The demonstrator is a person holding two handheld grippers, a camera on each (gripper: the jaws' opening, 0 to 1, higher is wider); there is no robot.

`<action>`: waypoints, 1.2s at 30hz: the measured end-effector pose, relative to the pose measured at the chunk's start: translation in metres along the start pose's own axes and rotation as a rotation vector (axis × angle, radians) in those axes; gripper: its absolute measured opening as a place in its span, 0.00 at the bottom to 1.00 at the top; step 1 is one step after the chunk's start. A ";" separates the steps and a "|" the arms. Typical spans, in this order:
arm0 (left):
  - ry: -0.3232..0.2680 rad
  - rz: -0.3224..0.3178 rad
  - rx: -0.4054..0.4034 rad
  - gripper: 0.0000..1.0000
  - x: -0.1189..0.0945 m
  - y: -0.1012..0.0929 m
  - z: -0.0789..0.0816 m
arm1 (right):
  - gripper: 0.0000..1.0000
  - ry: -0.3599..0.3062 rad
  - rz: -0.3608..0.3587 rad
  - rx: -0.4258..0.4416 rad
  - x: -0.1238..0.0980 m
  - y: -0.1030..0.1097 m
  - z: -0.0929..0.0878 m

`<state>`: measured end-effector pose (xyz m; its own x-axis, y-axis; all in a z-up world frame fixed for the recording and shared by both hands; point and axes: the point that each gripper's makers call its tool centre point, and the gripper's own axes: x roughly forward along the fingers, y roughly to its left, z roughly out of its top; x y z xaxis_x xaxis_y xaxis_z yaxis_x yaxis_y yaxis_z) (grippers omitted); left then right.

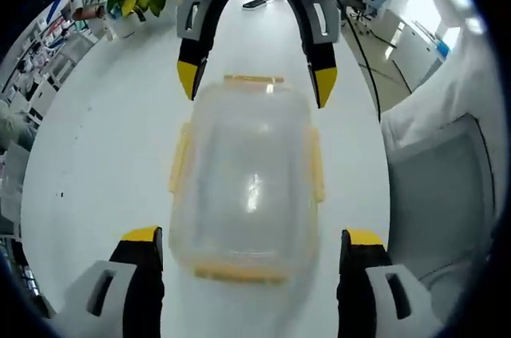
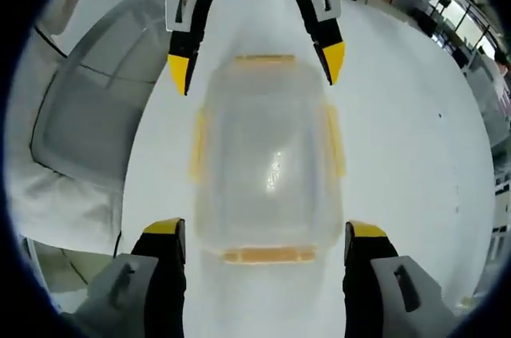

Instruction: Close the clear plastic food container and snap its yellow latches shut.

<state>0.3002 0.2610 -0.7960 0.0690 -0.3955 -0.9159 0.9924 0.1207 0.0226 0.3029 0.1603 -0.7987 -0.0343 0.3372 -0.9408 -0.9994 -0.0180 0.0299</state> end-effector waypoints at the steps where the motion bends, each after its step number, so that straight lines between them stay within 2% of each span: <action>1: -0.002 -0.001 0.003 0.86 0.000 0.000 0.001 | 0.79 -0.003 0.000 0.003 0.000 0.000 0.000; 4: -0.003 0.016 0.063 0.79 0.001 0.005 0.002 | 0.76 -0.018 -0.006 0.017 0.001 -0.002 0.002; 7: -0.005 0.022 0.069 0.72 -0.001 0.009 0.001 | 0.75 -0.006 -0.008 0.006 0.004 -0.002 0.002; 10: -0.015 0.005 0.054 0.72 -0.001 0.009 0.002 | 0.74 -0.004 -0.015 0.014 0.005 -0.005 0.003; 17: -0.010 -0.009 0.073 0.71 -0.003 0.008 -0.002 | 0.73 0.004 -0.008 0.030 0.007 -0.003 0.006; 27: 0.030 -0.013 0.105 0.71 -0.013 0.009 -0.028 | 0.73 -0.037 -0.021 0.051 0.016 0.001 0.032; 33: 0.030 -0.008 0.112 0.71 -0.019 0.007 -0.042 | 0.73 -0.039 -0.024 0.055 0.021 0.005 0.047; 36: 0.000 0.003 0.121 0.72 -0.022 0.004 -0.048 | 0.73 -0.036 -0.026 0.058 0.023 0.007 0.052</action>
<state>0.2980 0.3137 -0.7954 0.0719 -0.3953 -0.9157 0.9972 0.0108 0.0736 0.2946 0.2164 -0.8023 -0.0076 0.3702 -0.9289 -0.9986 0.0458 0.0264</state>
